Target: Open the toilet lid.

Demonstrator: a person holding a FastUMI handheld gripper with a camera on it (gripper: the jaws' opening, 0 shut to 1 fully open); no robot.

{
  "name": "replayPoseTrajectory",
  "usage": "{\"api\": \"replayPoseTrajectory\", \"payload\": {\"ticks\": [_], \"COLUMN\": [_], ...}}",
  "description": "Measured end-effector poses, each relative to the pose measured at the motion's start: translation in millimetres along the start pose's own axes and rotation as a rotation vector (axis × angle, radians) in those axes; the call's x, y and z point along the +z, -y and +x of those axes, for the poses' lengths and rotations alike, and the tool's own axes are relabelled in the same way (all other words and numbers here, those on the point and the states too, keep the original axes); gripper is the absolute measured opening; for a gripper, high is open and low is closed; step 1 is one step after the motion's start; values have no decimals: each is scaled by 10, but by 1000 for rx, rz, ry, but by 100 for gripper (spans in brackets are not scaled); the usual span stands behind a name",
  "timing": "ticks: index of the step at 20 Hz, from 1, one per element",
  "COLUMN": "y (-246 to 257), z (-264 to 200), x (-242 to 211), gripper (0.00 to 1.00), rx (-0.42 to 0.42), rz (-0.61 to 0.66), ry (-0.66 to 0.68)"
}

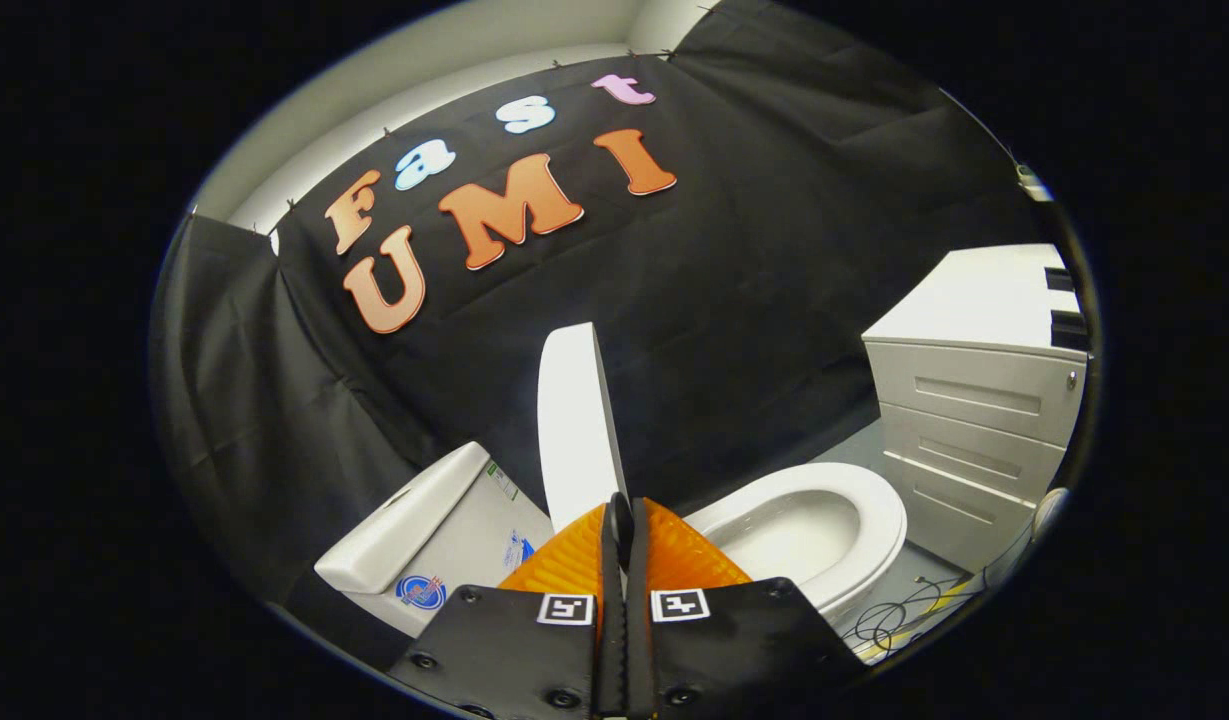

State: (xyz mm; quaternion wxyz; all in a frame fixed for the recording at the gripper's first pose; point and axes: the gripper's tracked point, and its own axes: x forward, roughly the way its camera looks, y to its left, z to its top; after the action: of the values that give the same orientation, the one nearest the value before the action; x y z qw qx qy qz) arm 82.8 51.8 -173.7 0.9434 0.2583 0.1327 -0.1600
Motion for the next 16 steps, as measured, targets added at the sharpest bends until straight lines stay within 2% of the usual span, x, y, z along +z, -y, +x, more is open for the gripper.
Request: {"api": "replayPoseTrajectory", "payload": {"ticks": [9, 12, 16], "y": [-484, -636, -786], "z": [-18, -25, -4], "x": [-113, -176, -228], "gripper": [7, 7, 8], "rx": [27, 44, 54], "rz": [-102, -174, -190], "ry": [-6, -8, -17]}}
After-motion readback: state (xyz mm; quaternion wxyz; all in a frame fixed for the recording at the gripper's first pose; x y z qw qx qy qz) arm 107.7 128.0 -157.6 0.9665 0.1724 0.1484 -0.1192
